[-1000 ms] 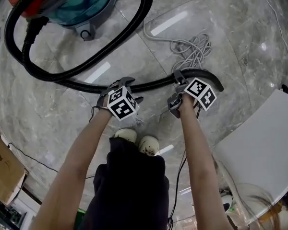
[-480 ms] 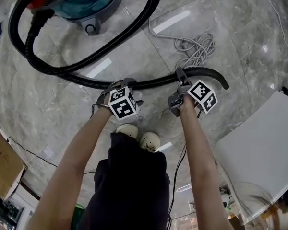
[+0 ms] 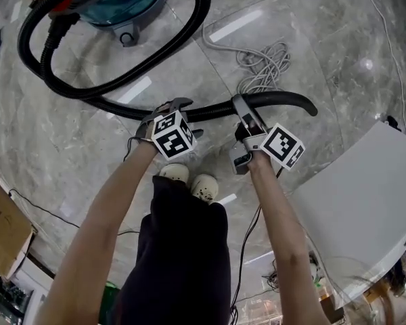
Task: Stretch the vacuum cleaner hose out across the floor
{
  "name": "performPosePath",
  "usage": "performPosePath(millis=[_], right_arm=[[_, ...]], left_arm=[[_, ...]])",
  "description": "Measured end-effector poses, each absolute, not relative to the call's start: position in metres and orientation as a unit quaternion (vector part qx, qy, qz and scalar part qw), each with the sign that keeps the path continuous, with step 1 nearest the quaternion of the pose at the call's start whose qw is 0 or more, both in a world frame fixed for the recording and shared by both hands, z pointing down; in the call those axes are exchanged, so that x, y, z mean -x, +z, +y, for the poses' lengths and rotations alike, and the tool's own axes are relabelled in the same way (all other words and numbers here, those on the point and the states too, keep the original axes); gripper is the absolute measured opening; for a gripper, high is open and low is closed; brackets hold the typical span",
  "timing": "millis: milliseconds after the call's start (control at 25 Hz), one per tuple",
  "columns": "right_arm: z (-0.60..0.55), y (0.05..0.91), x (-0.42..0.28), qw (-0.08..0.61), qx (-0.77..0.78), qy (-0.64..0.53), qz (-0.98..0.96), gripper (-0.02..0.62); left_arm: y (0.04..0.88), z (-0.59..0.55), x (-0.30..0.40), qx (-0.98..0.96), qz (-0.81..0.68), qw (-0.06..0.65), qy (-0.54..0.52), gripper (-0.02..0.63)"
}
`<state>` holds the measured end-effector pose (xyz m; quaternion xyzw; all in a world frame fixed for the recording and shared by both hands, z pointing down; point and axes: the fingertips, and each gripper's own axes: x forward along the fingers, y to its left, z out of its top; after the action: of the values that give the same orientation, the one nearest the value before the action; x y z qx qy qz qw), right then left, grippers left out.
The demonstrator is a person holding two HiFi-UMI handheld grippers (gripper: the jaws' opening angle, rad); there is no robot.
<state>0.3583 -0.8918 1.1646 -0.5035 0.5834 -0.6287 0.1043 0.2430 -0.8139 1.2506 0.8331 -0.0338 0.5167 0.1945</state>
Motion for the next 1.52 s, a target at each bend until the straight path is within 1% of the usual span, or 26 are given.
performPosePath(millis=[120,320,360,400,440,480,760,1040,1280,1520], right_arm=[[-0.889,1.131,-0.345,0.116,0.477,-0.625,0.607,0.241],[-0.878,1.090,-0.325,0.124,0.450,-0.621,0.630,0.241],[-0.873,1.084,-0.324,0.127,0.448,-0.626,0.626,0.241],[-0.868,1.079,-0.322,0.128,0.446,-0.631,0.622,0.241],[-0.863,1.073,-0.320,0.130,0.444,-0.635,0.618,0.241],[-0.858,1.066,-0.319,0.132,0.443,-0.639,0.614,0.241],[-0.830,1.012,-0.318,0.144,0.447,-0.644,0.603,0.241],[-0.835,0.950,-0.309,0.141,0.439,-0.627,0.628,0.241],[-0.840,0.898,-0.292,0.135,0.420,-0.621,0.647,0.241],[-0.830,0.850,-0.262,0.129,0.396,-0.629,0.656,0.241]], left_arm=[[1.234,-0.805,-0.246,-0.827,-0.025,0.224,0.515,0.356],[1.210,-0.796,-0.233,-0.813,-0.036,0.216,0.539,0.352],[1.204,-0.794,-0.230,-0.813,-0.039,0.211,0.541,0.338],[1.197,-0.792,-0.227,-0.813,-0.040,0.205,0.543,0.256],[1.190,-0.789,-0.224,-0.814,-0.037,0.199,0.544,0.202],[1.182,-0.784,-0.222,-0.815,-0.029,0.196,0.544,0.195],[1.120,-0.739,-0.223,-0.821,0.033,0.216,0.527,0.178],[1.060,-0.724,-0.225,-0.825,0.046,0.245,0.508,0.169],[1.007,-0.713,-0.221,-0.827,0.047,0.265,0.493,0.163],[0.963,-0.694,-0.202,-0.823,0.058,0.259,0.503,0.156]])
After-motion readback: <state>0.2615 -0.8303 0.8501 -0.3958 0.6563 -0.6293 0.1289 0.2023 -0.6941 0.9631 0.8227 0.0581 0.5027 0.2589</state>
